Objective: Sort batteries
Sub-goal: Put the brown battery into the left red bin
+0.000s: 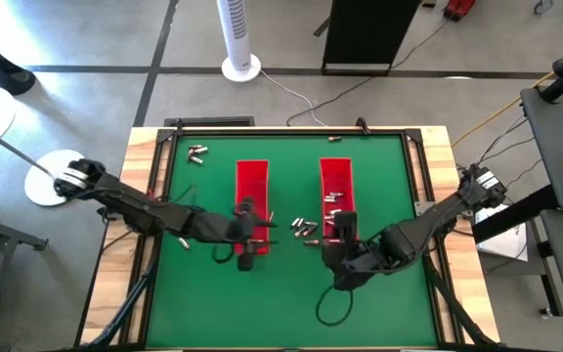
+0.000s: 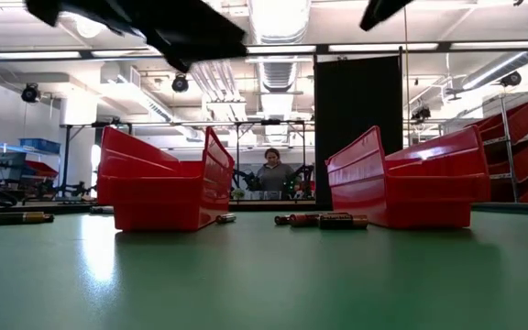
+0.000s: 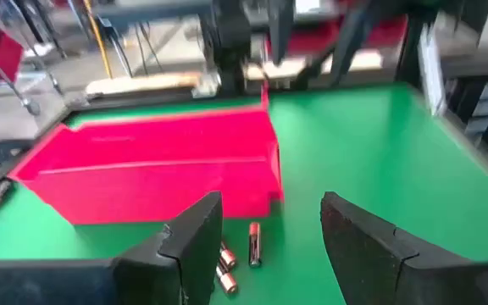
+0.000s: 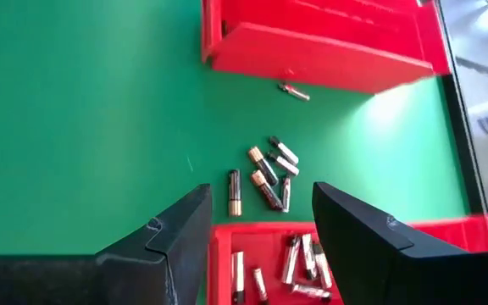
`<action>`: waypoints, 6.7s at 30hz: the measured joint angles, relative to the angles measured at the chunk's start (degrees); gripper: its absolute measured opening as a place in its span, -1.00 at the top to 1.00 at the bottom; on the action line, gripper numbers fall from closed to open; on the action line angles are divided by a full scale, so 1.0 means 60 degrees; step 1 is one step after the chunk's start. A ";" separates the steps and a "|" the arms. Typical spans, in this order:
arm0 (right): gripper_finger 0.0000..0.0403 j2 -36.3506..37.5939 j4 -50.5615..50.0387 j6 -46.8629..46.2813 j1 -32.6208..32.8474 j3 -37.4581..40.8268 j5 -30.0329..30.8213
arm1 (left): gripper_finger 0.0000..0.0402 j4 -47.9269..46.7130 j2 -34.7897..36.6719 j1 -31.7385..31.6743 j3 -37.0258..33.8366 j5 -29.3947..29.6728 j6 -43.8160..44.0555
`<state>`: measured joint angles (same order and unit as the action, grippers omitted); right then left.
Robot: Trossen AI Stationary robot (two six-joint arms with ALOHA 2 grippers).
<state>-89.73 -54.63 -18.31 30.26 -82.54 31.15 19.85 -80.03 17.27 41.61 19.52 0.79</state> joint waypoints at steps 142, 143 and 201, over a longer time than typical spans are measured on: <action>0.01 -0.0849 -0.0986 -0.6701 0.2226 0.1355 0.1239 | 0.86 -0.9519 -0.3275 -0.3156 0.3125 -0.1915 0.0386; 0.01 -0.0849 -0.0980 -0.6696 0.2226 0.1355 0.1239 | 0.86 -0.9515 -0.3311 -0.3156 0.3125 -0.1911 0.0377; 0.01 -0.0841 -0.0048 -0.6046 0.2139 0.1377 0.2045 | 0.07 -1.2149 0.2054 -0.1976 -0.1957 -0.1621 0.8346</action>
<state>-94.78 -54.92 -54.59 43.09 -74.28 43.42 -53.04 -67.70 5.41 29.87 9.80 50.86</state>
